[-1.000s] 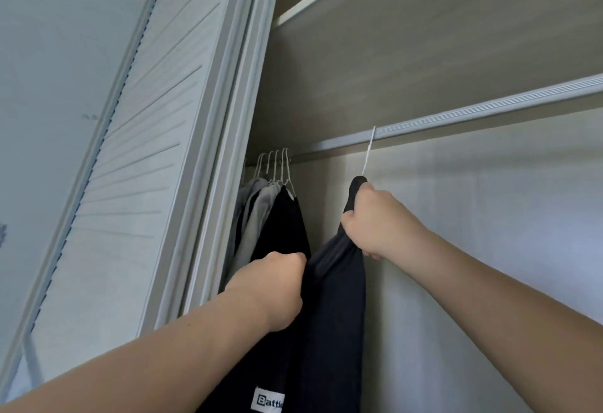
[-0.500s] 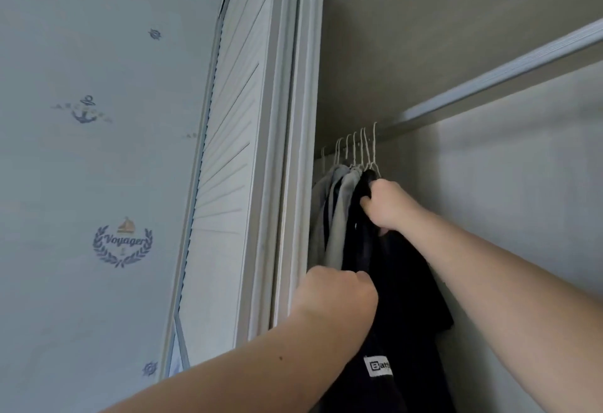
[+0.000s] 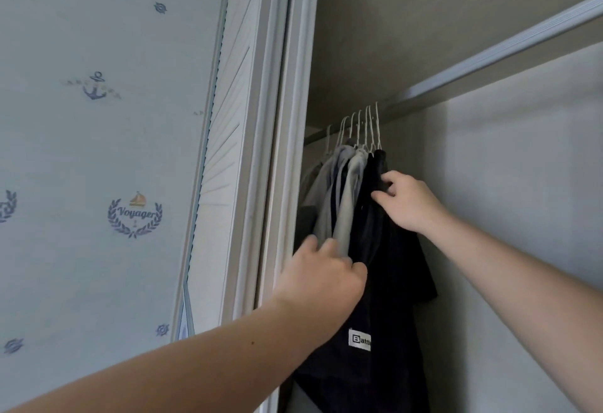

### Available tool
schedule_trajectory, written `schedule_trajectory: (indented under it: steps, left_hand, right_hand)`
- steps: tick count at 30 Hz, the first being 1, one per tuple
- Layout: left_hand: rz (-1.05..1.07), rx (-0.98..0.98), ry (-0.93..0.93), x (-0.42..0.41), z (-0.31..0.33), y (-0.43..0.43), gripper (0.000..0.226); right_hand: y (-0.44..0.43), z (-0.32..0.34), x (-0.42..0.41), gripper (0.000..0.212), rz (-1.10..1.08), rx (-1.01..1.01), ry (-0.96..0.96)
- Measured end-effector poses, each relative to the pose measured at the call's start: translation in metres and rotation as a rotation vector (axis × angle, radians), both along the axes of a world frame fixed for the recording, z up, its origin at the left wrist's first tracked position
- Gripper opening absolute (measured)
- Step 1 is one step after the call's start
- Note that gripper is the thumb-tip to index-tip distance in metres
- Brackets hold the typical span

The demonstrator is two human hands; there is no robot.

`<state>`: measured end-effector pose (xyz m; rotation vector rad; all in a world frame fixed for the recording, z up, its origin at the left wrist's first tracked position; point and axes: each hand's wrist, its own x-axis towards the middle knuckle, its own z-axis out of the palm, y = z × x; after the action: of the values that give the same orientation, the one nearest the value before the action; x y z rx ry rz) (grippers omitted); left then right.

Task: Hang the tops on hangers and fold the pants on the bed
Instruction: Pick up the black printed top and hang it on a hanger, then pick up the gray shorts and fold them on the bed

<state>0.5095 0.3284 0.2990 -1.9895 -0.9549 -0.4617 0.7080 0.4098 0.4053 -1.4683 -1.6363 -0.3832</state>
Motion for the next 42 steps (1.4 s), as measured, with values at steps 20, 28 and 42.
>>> schedule_trajectory:
  steps: [20,28,42]
  left_hand:
    - [0.283,0.267,-0.262,-0.293,-0.029,-0.145,0.070]
    - [0.655,0.155,-0.294,-0.470,-0.064,-0.331,0.076]
    - [1.467,-0.072,-0.807,-0.662,-0.272,-0.741,0.081]
  right_hand:
    - [-0.198,-0.089,-0.245,0.069,0.362,0.364,-0.410]
    - [-0.319,-0.151,-0.458,0.071,0.716,0.277,-0.467]
    - [-0.599,-0.354,-0.805,0.075,1.475,0.007,-0.658]
